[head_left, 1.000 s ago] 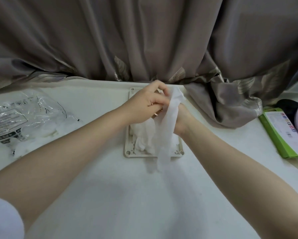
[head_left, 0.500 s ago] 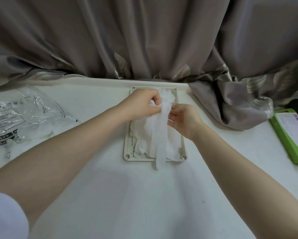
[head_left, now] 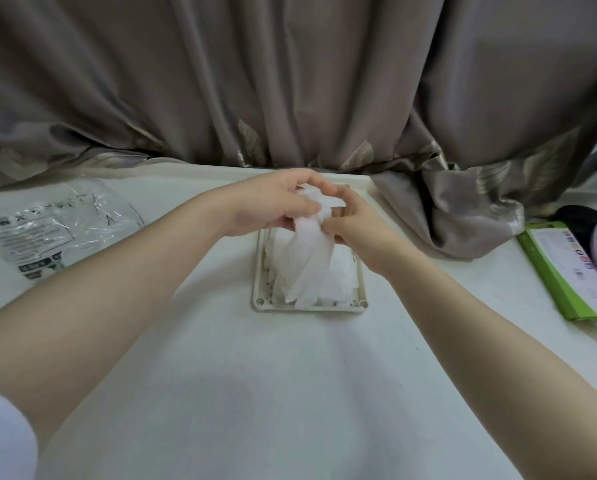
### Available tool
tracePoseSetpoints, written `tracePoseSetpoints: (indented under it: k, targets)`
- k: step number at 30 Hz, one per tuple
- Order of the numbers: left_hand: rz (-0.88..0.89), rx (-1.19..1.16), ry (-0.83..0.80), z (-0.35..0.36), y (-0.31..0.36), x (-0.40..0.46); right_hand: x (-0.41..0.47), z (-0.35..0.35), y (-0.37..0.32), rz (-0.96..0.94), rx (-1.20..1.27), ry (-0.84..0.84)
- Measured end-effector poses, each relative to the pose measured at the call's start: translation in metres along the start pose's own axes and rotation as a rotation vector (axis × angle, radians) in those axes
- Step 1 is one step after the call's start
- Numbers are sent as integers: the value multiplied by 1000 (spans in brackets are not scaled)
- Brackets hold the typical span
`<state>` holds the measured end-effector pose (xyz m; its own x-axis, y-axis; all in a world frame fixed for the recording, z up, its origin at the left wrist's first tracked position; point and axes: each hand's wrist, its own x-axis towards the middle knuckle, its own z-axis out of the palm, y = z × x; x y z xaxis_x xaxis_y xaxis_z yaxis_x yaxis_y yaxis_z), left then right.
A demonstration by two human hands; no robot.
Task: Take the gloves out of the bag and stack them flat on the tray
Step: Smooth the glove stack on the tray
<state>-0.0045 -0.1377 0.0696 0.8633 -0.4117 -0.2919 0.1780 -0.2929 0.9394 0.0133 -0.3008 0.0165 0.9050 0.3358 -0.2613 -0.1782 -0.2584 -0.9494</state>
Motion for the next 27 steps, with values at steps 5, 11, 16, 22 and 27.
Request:
tracePoseSetpoints:
  k: [5, 11, 16, 22, 27]
  targets:
    - [81, -171, 56, 6, 14, -19, -25, 9, -8, -11, 157, 41]
    - [59, -218, 165, 14, 11, -26, -51, 20, -5, -152, 213, -165]
    - [26, -453, 208, 15, 11, -31, -59, 18, -5, -91, 273, -252]
    - [-183, -808, 217, 16, -10, -33, -68, 12, -6, -148, 576, -194]
    - [-231, -552, 117, 43, -31, -37, -64, 10, -5, -158, 540, -28]
